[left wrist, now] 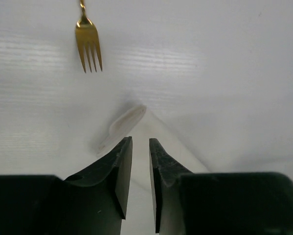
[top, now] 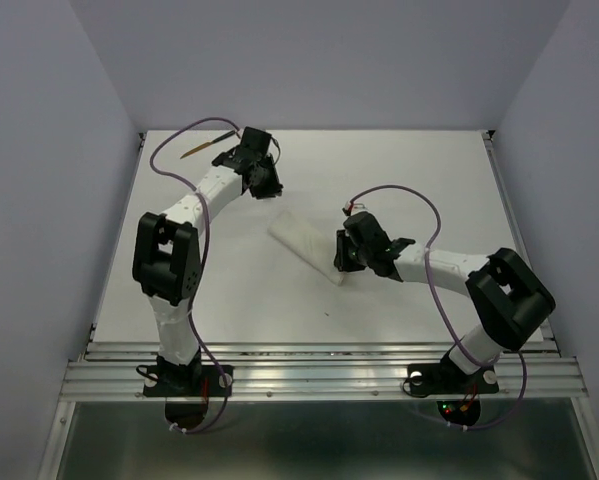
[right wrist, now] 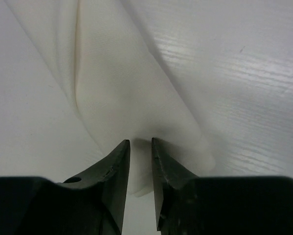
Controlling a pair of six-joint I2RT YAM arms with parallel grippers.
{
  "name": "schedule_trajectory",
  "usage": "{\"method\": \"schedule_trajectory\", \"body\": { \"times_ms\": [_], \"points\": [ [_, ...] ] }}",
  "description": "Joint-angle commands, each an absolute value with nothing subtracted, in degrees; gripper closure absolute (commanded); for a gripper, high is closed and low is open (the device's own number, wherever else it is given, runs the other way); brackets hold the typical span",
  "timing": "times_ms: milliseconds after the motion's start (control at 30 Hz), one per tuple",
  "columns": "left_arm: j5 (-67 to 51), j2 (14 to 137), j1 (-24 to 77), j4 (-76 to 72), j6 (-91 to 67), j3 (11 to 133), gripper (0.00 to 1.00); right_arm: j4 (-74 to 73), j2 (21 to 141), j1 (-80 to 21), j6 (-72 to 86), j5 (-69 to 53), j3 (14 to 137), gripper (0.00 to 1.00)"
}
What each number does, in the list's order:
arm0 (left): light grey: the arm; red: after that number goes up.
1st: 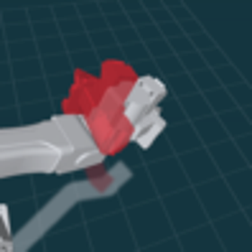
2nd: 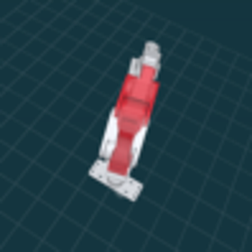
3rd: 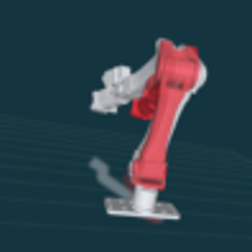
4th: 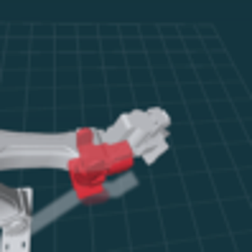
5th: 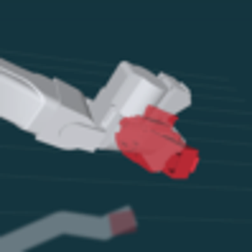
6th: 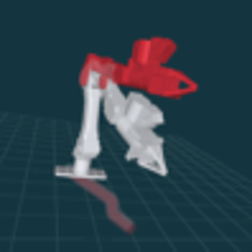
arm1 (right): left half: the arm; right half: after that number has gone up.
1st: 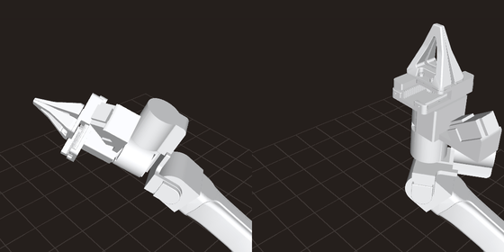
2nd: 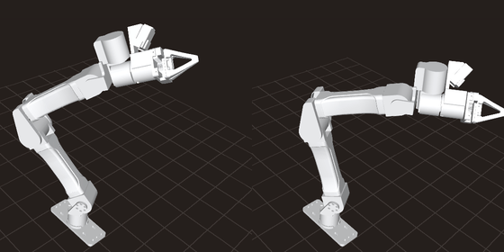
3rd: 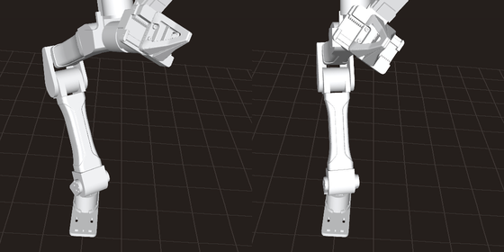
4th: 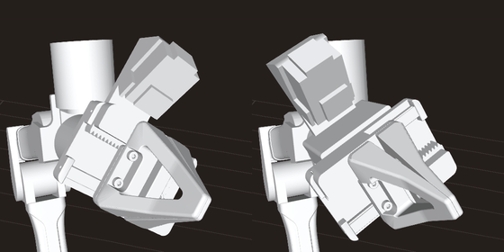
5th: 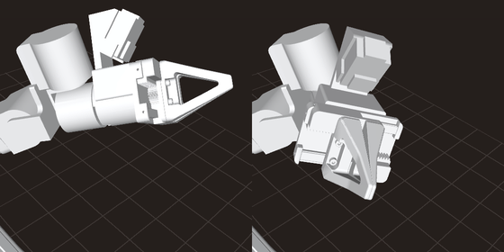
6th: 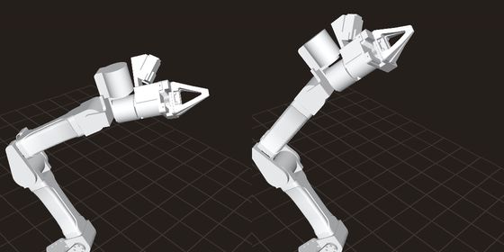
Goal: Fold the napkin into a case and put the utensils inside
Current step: Turn over the smaller rectangle-folded napkin at the center of the board.
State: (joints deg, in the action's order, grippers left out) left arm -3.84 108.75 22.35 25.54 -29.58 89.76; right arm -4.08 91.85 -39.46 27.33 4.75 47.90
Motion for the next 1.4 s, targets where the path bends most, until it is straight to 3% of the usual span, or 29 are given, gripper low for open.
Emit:
{"method": "schedule_trajectory", "body": {
  "times_ms": [0, 100, 133, 200, 333, 433, 700, 1133, 1233, 1267, 1300, 1367],
  "points": [
    [4.47, 113.28, 19.43, 29.70, -27.34, 101.23, 0.66, -2.37, 86.58, -39.90, 25.58, 10.10, 50.62, 0.59],
    [7.73, 119.69, 18.28, 33.65, -26.46, 110.02, 0.60, -2.29, 86.13, -39.90, 25.23, 10.72, 52.47, 0.47],
    [8.43, 121.27, 18.11, 35.05, -26.02, 112.21, 0.53, -2.37, 86.13, -39.90, 25.05, 10.90, 52.91, 0.33],
    [10.10, 126.96, 17.23, 36.47, -26.10, 118.87, 0.51, -2.72, 86.57, -39.90, 25.14, 11.34, 53.96, 0.20],
    [11.16, 136.74, 16.00, 40.16, -26.37, 131.72, 0.47, -3.51, 87.28, -39.90, 26.01, 11.16, 55.02, 0.17],
    [12.13, 141.32, 15.73, 38.42, -25.84, 137.36, 0.19, -3.43, 87.01, -39.90, 26.19, 10.37, 54.67, 0.17],
    [13.27, 144.92, 15.73, 32.17, -24.61, 136.75, 0.19, -3.78, 86.05, -39.90, 26.28, 9.49, 53.44, 0.17],
    [14.94, 153.01, 17.58, 35.33, -23.03, 143.44, 0.37, -2.55, 86.40, -39.90, 28.74, 8.61, 50.45, 0.17],
    [15.64, 153.02, 17.40, 36.47, -23.73, 143.09, 0.62, -2.55, 85.70, -39.90, 28.57, 8.35, 50.01, 0.17],
    [15.64, 152.67, 16.97, 37.00, -24.17, 142.65, 0.79, -2.55, 85.43, -39.90, 28.48, 8.44, 49.84, 0.17],
    [15.38, 152.14, 16.79, 37.00, -24.60, 140.47, 0.88, -2.55, 85.08, -39.90, 28.39, 8.52, 49.83, 0.17],
    [14.77, 148.99, 16.09, 36.13, -25.92, 136.86, 1.00, -2.64, 84.38, -39.90, 27.60, 8.53, 49.66, 0.17]
  ]
}}
